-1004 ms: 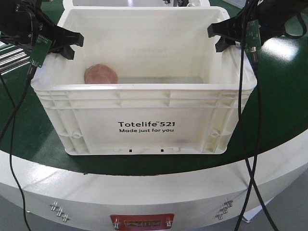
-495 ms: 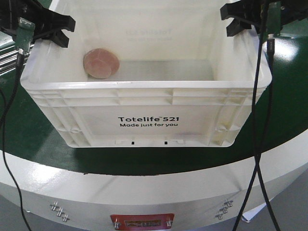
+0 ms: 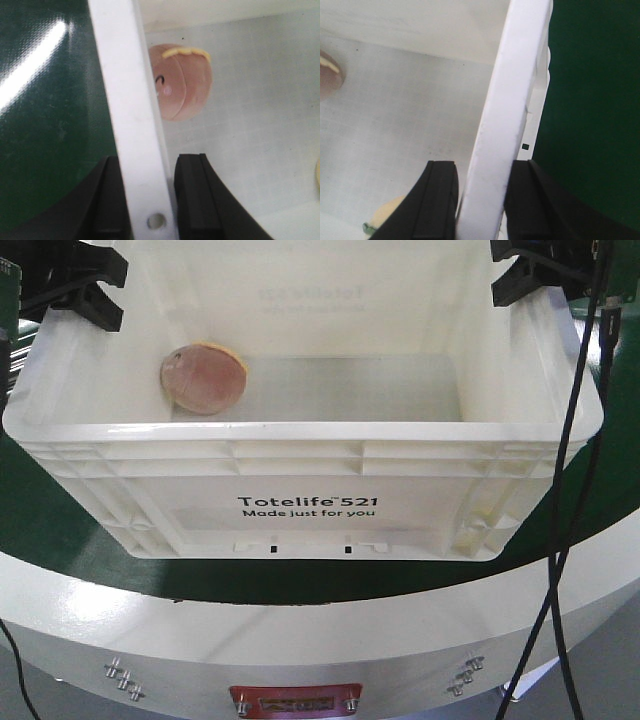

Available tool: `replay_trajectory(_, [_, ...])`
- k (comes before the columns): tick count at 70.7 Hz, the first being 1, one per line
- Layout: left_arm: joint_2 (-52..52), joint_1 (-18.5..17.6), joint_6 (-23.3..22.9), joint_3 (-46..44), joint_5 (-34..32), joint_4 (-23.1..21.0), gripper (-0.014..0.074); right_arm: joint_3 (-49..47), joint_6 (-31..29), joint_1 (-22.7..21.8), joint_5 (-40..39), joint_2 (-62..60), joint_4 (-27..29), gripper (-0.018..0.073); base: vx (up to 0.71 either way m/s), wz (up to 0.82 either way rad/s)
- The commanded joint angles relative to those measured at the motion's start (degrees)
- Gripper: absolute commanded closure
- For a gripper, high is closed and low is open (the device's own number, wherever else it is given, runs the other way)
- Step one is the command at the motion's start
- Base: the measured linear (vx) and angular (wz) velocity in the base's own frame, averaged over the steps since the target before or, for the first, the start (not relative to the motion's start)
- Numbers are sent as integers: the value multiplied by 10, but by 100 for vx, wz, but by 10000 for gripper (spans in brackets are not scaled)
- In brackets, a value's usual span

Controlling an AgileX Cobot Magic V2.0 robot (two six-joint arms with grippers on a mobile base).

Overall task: Place moving items into box and shelve
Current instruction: 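Grip the tote rims with both grippers and lift the tote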

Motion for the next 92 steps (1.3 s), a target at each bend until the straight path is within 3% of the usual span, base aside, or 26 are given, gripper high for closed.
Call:
replay_trajectory(1, [-35,-4,6,-25,-49,-45,619,-22,-12,0,-40,-35,66,571,0,0])
replay_trajectory(69, [-37,-4,9,-25,-9,-74,619,-22,-10,0,-4,-35,84,571,0,0])
replay_trajectory(92, [-37,-4,9,-25,-7,-93,619,-22,-9,0,-6,-35,112,571,0,0])
